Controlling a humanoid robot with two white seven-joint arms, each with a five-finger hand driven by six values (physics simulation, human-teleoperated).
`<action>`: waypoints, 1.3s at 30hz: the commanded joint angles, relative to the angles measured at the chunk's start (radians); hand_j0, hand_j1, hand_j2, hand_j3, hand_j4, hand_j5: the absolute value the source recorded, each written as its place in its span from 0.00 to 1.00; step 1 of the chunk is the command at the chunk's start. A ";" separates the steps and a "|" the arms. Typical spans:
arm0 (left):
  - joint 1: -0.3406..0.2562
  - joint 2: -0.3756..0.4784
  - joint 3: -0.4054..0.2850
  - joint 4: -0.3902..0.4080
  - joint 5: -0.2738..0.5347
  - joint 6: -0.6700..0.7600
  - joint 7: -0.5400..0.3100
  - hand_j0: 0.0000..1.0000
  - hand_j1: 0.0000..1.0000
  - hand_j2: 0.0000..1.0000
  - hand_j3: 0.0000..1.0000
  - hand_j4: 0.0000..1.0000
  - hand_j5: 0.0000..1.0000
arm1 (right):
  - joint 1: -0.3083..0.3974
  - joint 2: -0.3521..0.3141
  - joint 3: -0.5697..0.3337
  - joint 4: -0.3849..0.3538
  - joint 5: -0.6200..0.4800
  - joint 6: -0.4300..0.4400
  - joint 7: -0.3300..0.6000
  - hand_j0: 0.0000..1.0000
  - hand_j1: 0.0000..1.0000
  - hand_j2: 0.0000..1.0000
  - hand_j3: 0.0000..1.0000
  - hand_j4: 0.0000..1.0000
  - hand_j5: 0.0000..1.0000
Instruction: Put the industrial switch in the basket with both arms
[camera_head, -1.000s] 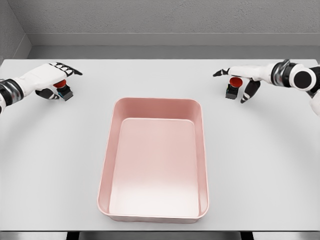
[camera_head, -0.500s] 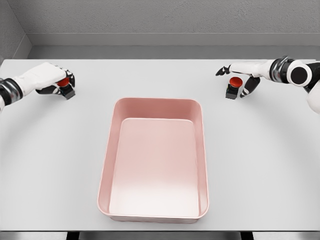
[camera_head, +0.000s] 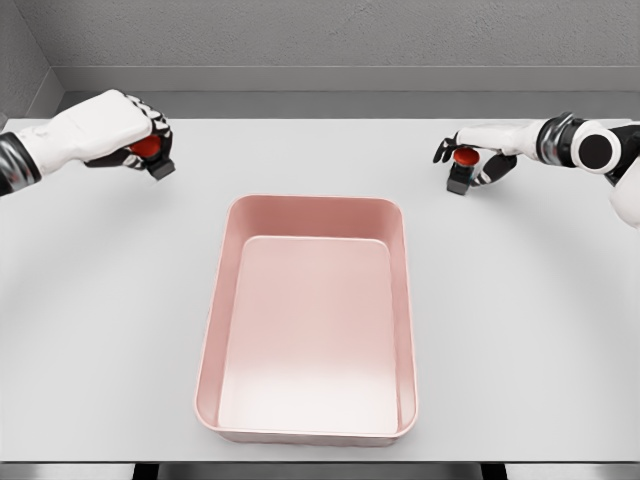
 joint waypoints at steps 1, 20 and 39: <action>0.002 0.037 0.003 -0.110 0.042 0.001 0.000 0.30 0.30 0.30 0.30 0.30 0.30 | 0.000 0.000 0.000 -0.003 -0.001 -0.001 0.001 0.66 0.66 0.66 0.66 0.66 0.66; 0.087 0.031 0.016 -0.449 0.094 0.001 -0.021 0.30 0.30 0.30 0.30 0.30 0.30 | -0.046 -0.021 -0.003 -0.044 0.011 -0.096 0.062 0.49 0.49 0.49 0.49 0.49 0.49; 0.179 -0.157 -0.084 -0.469 0.041 0.001 -0.104 0.30 0.30 0.30 0.30 0.30 0.30 | -0.055 -0.184 -0.017 -0.349 -0.010 -0.313 0.062 0.48 0.48 0.48 0.48 0.48 0.48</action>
